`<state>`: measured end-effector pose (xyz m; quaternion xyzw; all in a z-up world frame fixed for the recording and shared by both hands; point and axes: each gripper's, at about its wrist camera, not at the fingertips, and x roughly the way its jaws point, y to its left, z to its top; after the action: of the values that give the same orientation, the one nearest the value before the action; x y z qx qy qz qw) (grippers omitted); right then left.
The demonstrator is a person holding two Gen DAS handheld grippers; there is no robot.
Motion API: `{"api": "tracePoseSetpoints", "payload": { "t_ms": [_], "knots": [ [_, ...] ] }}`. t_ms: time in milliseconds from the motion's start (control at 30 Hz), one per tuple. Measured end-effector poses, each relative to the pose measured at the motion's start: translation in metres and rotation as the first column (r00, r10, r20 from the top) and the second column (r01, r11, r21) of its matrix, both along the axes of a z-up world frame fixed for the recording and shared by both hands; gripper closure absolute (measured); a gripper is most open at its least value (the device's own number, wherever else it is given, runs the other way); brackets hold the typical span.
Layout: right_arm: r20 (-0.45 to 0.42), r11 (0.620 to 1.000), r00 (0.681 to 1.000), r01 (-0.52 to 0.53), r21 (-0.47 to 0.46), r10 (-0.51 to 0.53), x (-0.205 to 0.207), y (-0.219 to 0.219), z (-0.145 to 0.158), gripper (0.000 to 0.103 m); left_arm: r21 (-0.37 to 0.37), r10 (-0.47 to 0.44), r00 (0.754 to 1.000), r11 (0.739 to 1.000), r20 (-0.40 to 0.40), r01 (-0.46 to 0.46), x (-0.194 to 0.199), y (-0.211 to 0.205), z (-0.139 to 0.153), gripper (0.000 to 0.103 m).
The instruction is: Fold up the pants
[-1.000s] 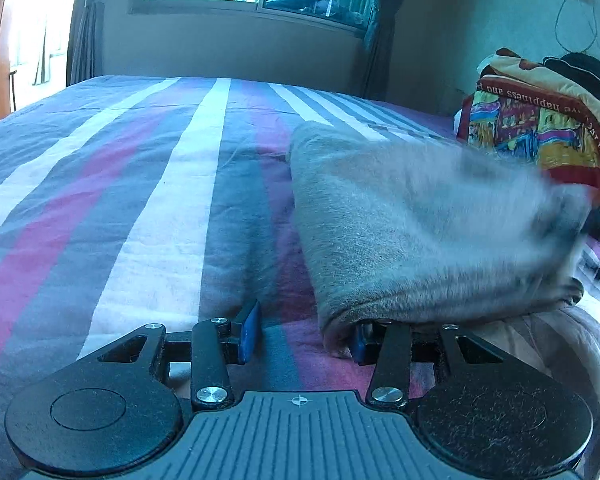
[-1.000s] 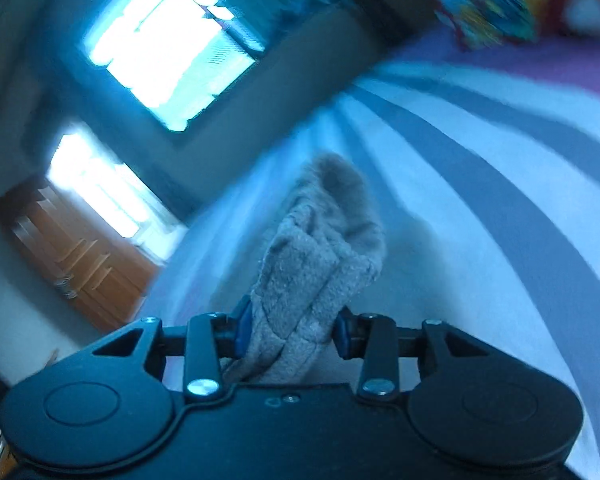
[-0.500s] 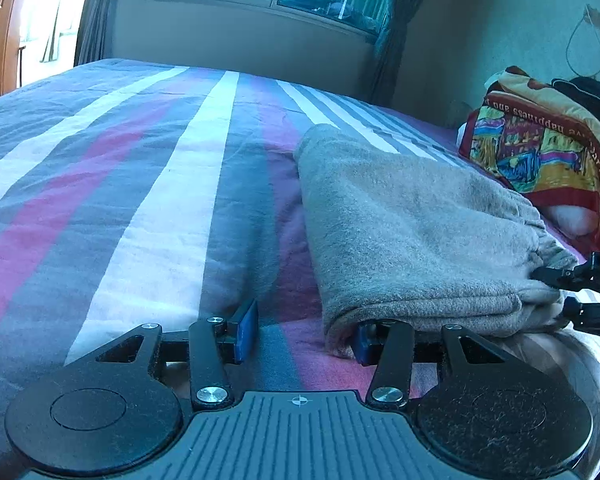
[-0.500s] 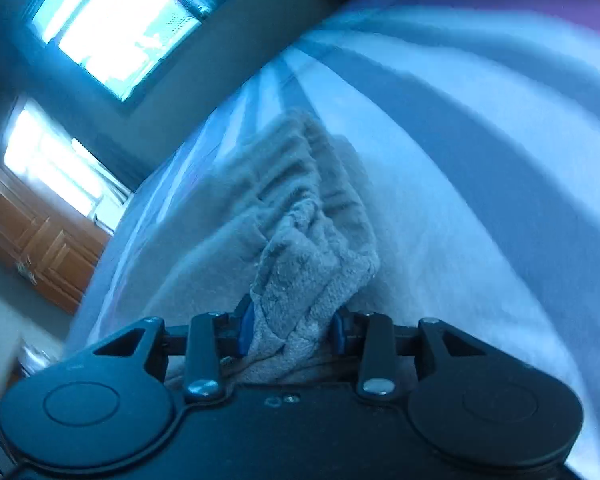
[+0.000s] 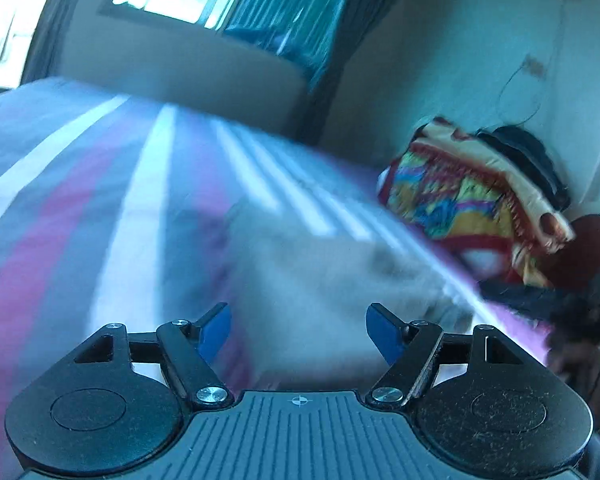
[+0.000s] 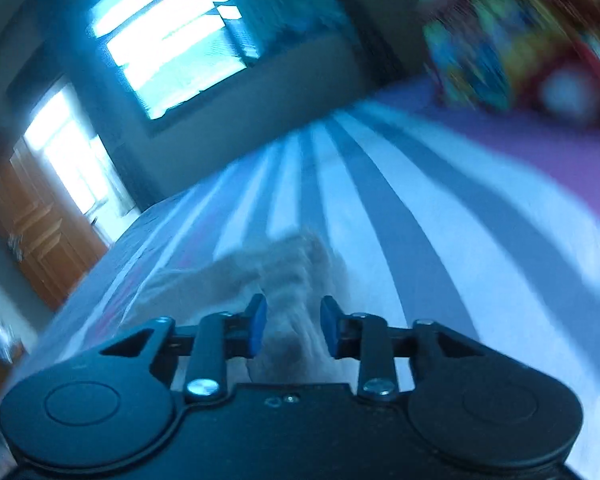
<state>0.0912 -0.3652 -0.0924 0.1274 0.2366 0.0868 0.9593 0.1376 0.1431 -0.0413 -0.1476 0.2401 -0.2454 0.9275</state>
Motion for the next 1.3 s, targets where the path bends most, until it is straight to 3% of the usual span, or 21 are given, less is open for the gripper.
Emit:
{"api": "tracePoseSetpoints", "payload": {
  "t_ms": [67,167,267,367,433,467,500,533,633,800,1000,1300],
  "knots": [
    [0.030,0.992,0.998,-0.042,-0.118,0.046,0.016,0.021,0.006,0.079,0.060,0.001,1.000,0.998,0.002,-0.001,0.026,-0.029,0.007,0.029],
    [0.056,0.969,0.996,-0.055,-0.242,0.071,0.043,0.050,0.007,0.078,0.198,0.114,0.992,0.975,-0.049,-0.102,0.082,-0.071,0.009,0.029],
    [0.039,0.950,0.999,-0.012,-0.311,0.025,0.076,0.067,0.007,0.077,0.175,0.178,0.978,0.972,-0.107,-0.158,0.128,-0.087,0.005,0.029],
    [0.030,0.951,0.999,0.021,-0.309,-0.012,0.100,0.072,0.007,0.074,0.211,0.209,0.969,0.961,-0.135,-0.178,0.154,-0.100,-0.007,0.029],
    [0.013,0.944,0.999,0.036,-0.328,-0.033,0.109,0.076,-0.001,0.059,0.274,0.227,0.947,0.948,-0.229,-0.161,0.173,-0.109,-0.027,0.029],
    [-0.032,0.939,0.998,0.040,-0.343,-0.054,0.115,0.075,-0.011,0.050,0.271,0.222,0.936,0.951,-0.273,-0.146,0.177,-0.109,-0.037,0.025],
    [-0.106,0.933,0.992,0.028,-0.360,-0.070,0.124,0.071,-0.022,0.041,0.254,0.221,0.935,0.955,-0.278,-0.150,0.178,-0.108,-0.042,0.024],
    [-0.168,0.934,0.983,0.008,-0.357,-0.072,0.131,0.067,-0.035,0.042,0.244,0.220,0.933,0.958,-0.284,-0.152,0.179,-0.107,-0.044,0.023],
    [-0.162,0.950,0.984,0.019,-0.312,-0.073,0.131,0.057,-0.041,0.038,0.265,0.219,0.934,0.954,-0.283,-0.143,0.178,-0.111,-0.042,0.023],
    [-0.149,0.943,0.987,0.011,-0.332,-0.064,0.123,0.061,-0.031,0.035,0.281,0.214,0.934,0.951,-0.285,-0.132,0.165,-0.108,-0.031,0.023],
    [-0.203,0.958,0.977,-0.002,-0.288,-0.059,0.107,0.057,-0.027,0.032,0.309,0.197,0.936,0.946,-0.290,-0.104,0.146,-0.103,-0.026,0.023],
    [-0.250,0.974,0.967,-0.021,-0.228,-0.037,0.078,0.054,-0.024,0.031,0.324,0.156,0.948,0.944,-0.278,-0.061,0.088,-0.095,-0.024,0.023]
  ]
}}
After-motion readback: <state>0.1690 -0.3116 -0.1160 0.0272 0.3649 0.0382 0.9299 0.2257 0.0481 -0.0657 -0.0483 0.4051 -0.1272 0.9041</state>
